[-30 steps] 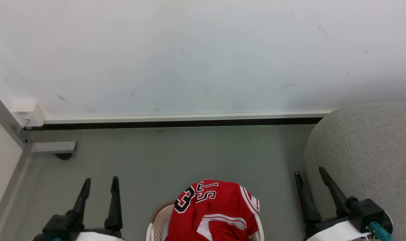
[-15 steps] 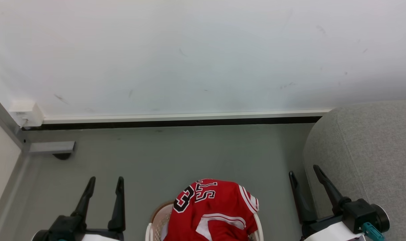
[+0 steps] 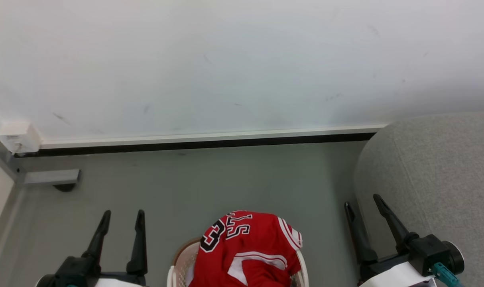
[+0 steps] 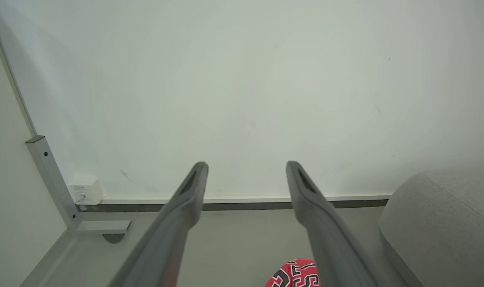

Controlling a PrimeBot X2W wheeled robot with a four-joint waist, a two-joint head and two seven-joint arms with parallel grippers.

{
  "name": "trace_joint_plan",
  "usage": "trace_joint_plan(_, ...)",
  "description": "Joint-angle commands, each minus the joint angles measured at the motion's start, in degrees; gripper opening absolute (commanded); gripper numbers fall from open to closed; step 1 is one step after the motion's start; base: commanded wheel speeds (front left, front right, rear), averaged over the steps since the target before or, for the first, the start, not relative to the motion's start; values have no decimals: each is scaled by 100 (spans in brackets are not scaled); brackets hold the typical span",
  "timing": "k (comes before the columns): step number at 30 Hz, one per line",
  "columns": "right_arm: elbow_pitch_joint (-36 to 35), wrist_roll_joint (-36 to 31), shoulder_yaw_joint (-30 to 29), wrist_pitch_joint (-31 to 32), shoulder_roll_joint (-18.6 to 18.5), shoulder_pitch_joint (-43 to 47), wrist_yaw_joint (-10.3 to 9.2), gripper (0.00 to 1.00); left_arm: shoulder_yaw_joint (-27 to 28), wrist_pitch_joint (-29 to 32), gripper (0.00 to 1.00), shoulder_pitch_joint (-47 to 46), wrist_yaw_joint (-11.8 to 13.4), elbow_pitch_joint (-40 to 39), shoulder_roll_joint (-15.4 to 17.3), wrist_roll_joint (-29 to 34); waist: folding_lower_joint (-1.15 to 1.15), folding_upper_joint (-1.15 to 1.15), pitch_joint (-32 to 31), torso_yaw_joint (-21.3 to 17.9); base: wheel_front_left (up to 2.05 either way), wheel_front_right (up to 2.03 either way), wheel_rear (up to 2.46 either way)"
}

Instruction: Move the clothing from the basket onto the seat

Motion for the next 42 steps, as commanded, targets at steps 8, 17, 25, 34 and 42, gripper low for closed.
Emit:
trace_joint_plan(8,-50,136,-42,-20,-29,-144,-12,100,57,-4,100,-142,-77,51,18,-134,0,0,317,-403,0,0,0)
trace_joint_plan(17,-211,545,-100,-12,-25,-340,-12,100,-95,-4,100,-570,-316,579,45,-53,0,0,915,-851,0,0,0)
trace_joint_plan(25,-435,758,-193,-12,-26,-639,-12,100,-499,-4,100,-1192,-480,1633,388,-41,0,0,1703,-1307,0,0,0)
trace_joint_plan(34,-757,822,-441,-12,-23,-926,-12,100,-1338,240,100,-2165,-525,3126,793,-260,0,0,2563,-1714,0,0,0)
trace_joint_plan(42,-1027,890,-619,-11,-21,-1211,-12,100,-2676,775,100,-2947,-518,3943,1204,-1136,0,0,3307,-1935,0,0,0)
